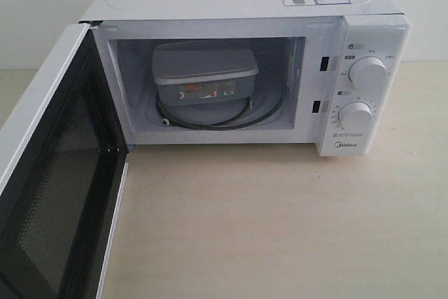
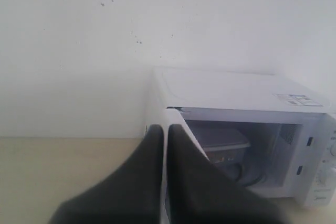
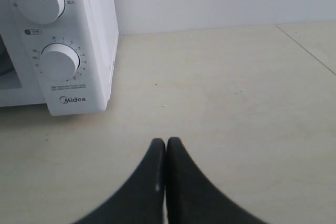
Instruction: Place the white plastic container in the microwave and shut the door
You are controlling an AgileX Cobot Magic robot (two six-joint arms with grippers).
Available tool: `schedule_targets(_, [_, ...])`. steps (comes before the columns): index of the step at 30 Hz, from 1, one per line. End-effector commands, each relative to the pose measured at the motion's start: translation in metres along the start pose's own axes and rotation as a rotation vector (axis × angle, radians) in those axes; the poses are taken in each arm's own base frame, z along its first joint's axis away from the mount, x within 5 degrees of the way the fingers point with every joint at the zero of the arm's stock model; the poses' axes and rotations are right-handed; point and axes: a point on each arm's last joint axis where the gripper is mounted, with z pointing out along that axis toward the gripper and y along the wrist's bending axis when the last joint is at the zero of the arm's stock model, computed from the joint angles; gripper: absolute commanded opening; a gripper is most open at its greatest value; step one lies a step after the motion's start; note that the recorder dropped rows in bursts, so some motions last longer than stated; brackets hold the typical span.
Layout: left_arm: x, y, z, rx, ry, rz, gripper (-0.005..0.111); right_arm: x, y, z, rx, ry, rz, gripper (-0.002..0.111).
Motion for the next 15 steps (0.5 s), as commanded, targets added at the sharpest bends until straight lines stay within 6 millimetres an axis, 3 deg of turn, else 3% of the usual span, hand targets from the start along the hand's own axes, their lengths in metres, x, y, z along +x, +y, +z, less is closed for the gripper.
schedule_targets(1, [0.006, -0.001, 0.000, 0.006, 0.072, -0.035, 0.004, -0.001, 0.000, 0.000, 0.000, -0.014, -0.003, 0.000])
schedule_targets(4, [0.006, -0.001, 0.000, 0.001, 0.073, -0.168, 0.004, -0.001, 0.000, 0.000, 0.000, -0.014, -0.003, 0.000])
schedule_targets(7, [0.006, -0.002, 0.000, -0.001, 0.115, -0.183, 0.004, -0.001, 0.000, 0.000, 0.000, -0.014, -0.003, 0.000])
schedule_targets(15, [-0.007, 0.001, 0.040, -0.010, 0.489, -0.075, 0.004, -0.001, 0.000, 0.000, 0.000, -0.014, -0.003, 0.000])
